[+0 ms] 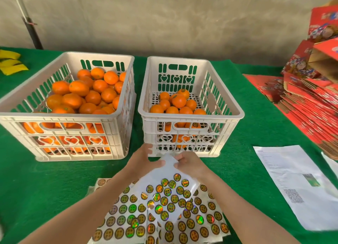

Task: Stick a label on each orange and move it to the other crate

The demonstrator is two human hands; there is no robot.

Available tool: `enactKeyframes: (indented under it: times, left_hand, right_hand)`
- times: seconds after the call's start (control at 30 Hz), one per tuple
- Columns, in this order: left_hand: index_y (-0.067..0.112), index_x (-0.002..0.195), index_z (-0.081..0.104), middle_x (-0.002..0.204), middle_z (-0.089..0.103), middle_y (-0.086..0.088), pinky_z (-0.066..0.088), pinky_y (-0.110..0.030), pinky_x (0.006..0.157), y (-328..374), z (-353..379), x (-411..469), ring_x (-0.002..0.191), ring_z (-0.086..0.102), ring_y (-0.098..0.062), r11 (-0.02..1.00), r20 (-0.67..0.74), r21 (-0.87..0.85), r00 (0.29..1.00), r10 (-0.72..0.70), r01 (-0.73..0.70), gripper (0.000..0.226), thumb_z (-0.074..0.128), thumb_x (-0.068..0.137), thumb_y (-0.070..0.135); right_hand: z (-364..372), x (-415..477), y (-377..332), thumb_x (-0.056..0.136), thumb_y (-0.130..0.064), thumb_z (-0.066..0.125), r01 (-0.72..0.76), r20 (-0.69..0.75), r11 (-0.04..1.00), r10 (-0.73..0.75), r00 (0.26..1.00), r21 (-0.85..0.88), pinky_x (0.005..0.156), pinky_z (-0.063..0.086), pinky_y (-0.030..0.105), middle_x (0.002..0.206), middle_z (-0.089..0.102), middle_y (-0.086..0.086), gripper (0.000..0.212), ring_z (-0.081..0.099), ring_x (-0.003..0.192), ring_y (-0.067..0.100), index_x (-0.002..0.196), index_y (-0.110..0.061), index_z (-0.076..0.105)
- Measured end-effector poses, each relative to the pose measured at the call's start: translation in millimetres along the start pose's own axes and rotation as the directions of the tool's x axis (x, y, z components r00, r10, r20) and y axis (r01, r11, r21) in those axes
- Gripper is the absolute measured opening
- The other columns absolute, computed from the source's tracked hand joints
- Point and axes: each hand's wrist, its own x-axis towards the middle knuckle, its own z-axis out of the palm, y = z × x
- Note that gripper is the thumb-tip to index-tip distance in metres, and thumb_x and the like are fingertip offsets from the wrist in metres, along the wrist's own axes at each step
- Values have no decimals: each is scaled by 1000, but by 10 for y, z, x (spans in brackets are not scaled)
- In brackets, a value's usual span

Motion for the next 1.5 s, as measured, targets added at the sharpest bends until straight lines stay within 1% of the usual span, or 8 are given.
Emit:
enactKeyframes:
  times: [0.23,0.4,0.6,0.87,0.97,1.27,1.4,1.5]
  left_hand:
    - [10,61,60,49,52,11,32,-9,44,-36,-19,133,46,47,-1,974,268,-183,960,-82,134,26,77,77,20]
    - [6,103,67,96,71,-17,48,-29,76,40,-124,75,81,65,-27,959,363,-222,928,-83,173,22,67,86,21]
    - [8,106,66,105,67,-26,47,-49,92,56,-130,106,99,62,-45,940,427,-284,903,-52,188,18,62,90,14]
    - [8,97,69,83,70,-10,48,-26,66,93,-97,181,71,63,-23,964,463,-212,885,-43,158,16,67,87,20]
    - [9,88,68,70,67,-2,45,-18,52,105,-65,213,60,62,-14,988,414,-127,910,-25,85,15,71,84,24]
    - [8,122,57,112,66,-7,43,-18,74,-58,-153,215,93,59,-15,994,7,92,998,61,-62,36,62,90,24]
    - [15,98,66,82,68,4,43,-8,56,-44,-417,94,63,64,-5,988,-112,-1,981,156,-157,11,63,89,22]
    - [20,84,66,72,69,3,47,-13,51,54,-699,-23,50,59,-3,963,-181,-100,956,232,-252,6,63,89,19]
  right_hand:
    - [-97,-214,-112,88,-8,63,192,-15,967,-193,981,169,51,40,17,72,56,3,22,47,49,4,93,-27,51]
    - [-133,-312,-47,82,1,68,219,57,971,-225,973,94,89,46,19,103,66,-7,25,61,106,14,91,-22,68]
    - [-101,-345,-71,83,0,68,206,36,974,-210,977,97,73,49,18,104,70,-1,17,59,67,1,94,-11,73]
    - [-118,-402,-89,89,2,59,178,25,957,-189,982,229,59,37,4,64,59,-20,23,51,57,-11,74,-16,59]
    - [-131,-388,-44,93,-5,55,105,-20,965,-103,994,242,50,33,11,57,53,-15,21,43,51,-1,75,-17,54]
    - [-149,-338,208,92,-7,51,-66,-127,996,59,990,-53,81,39,24,94,59,1,21,54,95,16,75,-18,55]
    - [-153,-451,-40,88,0,57,178,-217,970,-212,953,-164,84,42,22,95,58,-2,24,52,98,11,73,-19,56]
    - [-153,-539,-514,87,0,60,578,-309,811,-573,759,-86,78,46,20,98,59,-1,10,56,97,8,84,-9,59]
